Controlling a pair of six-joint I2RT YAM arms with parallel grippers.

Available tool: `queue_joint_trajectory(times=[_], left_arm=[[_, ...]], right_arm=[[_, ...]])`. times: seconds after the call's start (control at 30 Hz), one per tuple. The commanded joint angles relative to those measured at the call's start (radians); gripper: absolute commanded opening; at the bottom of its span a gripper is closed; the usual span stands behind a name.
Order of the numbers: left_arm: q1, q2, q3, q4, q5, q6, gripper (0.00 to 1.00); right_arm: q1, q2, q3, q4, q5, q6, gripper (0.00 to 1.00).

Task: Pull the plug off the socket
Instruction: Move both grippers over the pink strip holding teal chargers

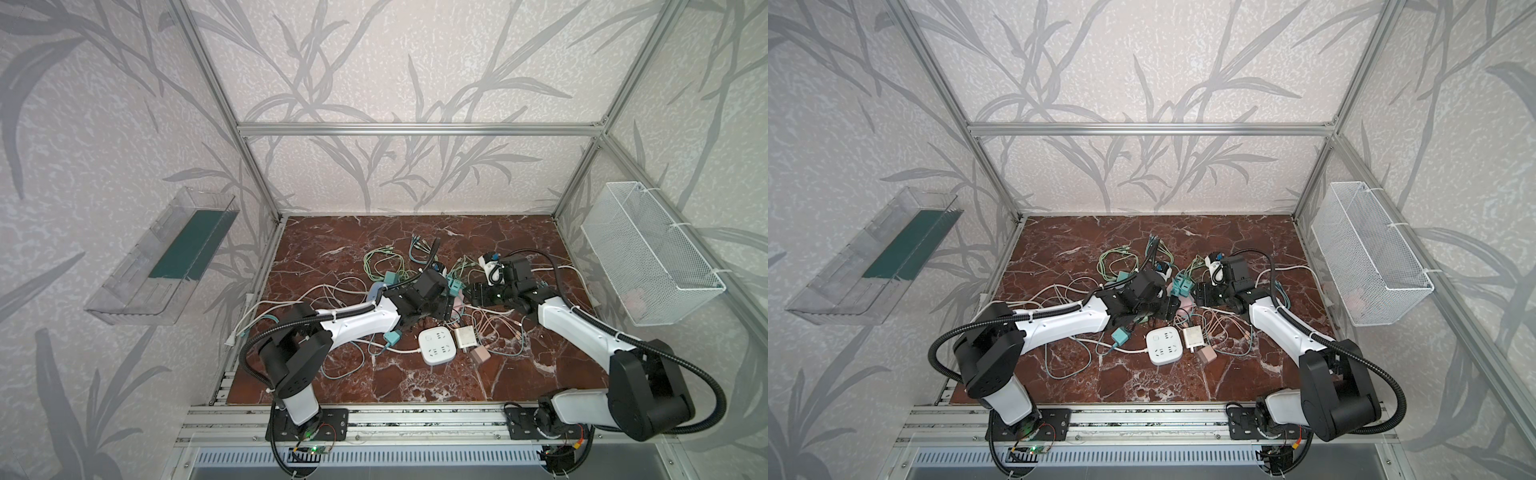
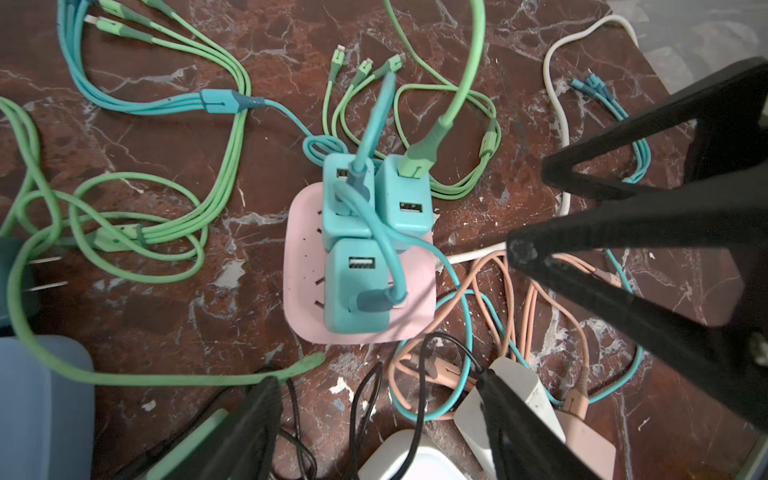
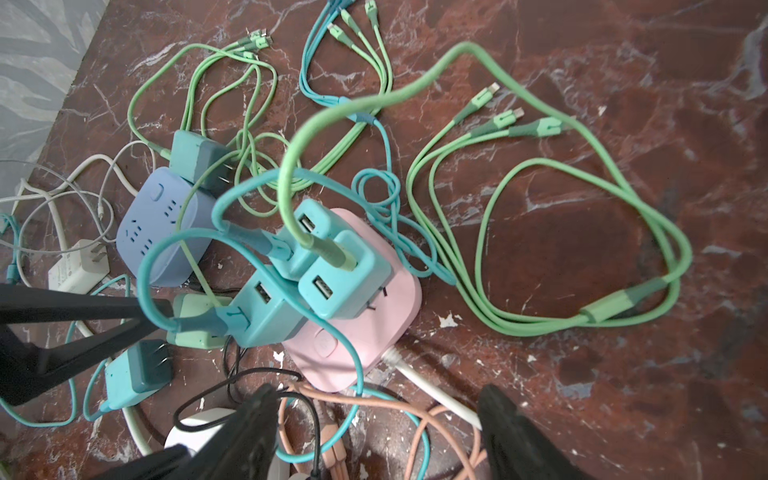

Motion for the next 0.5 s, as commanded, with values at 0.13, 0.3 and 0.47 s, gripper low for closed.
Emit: queue_joint_trajectory(times=[0.13,0.3,0.47], left_arm=[[-0.003,0.086,0.115,-0.095,-0.021,0.015,0.66],[-0.003,0.131,0.162,-0.131,-0.050,0.029,0.62],[-0.002,0.169,0.195,-0.160,-0.071,0.027,0.59]], right_arm=[[-0.011,0.083,-0.013,0.059,-0.068,0.050,0.64],[-0.012,0.133,-0.003,0.089,-0.111,0.062,0.59],[-0.011,0.157,-0.006,0.114,-0.140,0.059,0.59]])
